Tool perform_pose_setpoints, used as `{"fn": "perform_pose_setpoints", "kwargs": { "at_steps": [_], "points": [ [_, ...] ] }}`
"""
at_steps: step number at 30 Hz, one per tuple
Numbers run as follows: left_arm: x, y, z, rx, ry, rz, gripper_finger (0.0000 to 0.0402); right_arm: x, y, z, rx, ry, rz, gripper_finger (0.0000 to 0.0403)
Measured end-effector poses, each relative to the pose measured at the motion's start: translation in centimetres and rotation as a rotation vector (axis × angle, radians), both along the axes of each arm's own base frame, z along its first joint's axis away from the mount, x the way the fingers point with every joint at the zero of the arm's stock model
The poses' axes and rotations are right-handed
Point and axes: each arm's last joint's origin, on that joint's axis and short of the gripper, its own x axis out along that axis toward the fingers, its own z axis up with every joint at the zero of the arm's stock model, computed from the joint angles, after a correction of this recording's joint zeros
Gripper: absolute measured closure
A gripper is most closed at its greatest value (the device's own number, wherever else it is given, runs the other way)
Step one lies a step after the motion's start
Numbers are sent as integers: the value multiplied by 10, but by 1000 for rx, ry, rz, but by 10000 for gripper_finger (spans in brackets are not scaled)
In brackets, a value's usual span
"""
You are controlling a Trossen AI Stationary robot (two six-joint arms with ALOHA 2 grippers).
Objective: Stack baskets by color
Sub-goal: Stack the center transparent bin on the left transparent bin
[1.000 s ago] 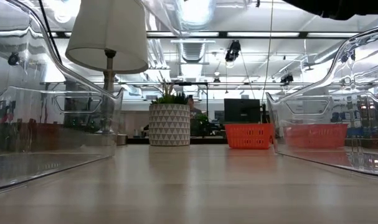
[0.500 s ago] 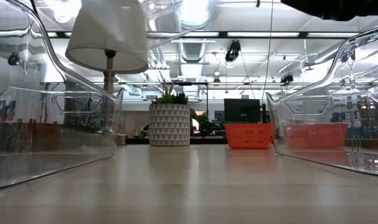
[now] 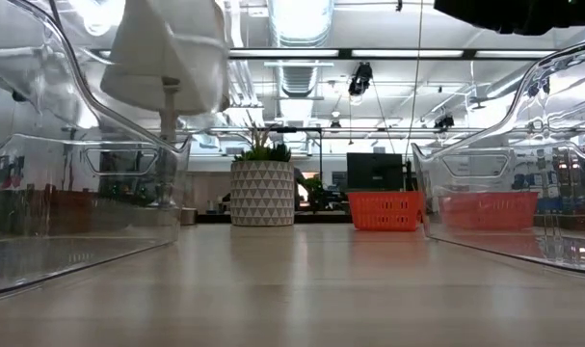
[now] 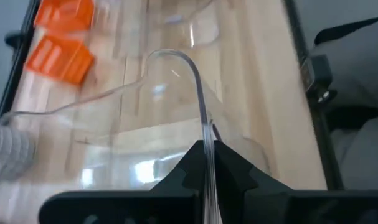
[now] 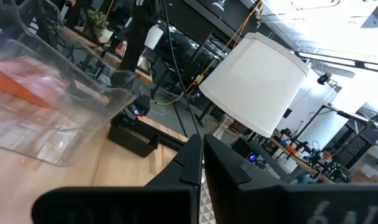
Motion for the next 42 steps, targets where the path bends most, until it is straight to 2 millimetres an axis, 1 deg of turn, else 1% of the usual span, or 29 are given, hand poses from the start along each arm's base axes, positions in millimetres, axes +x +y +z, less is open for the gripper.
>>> {"fn": "perform_pose_setpoints", "kwargs": {
  "at_steps": [4,11,17,35,42],
  "points": [
    [-2,2,-2,-19,29,35,401,0,0,0,-1,2,0,394],
    [-3,2,-6,-17,53,34,401,0,0,0,-3,4,0,394],
    [-1,1,-9,-101,75,98,401,0,0,-1,-6,6,0,394],
    [10,-12,-29,-110,135,116,401,0,0,-1,-11,9,-1,394],
    [11,-14,-29,-133,135,115,401,0,0,-1,-10,10,-1,394]
  ]
}}
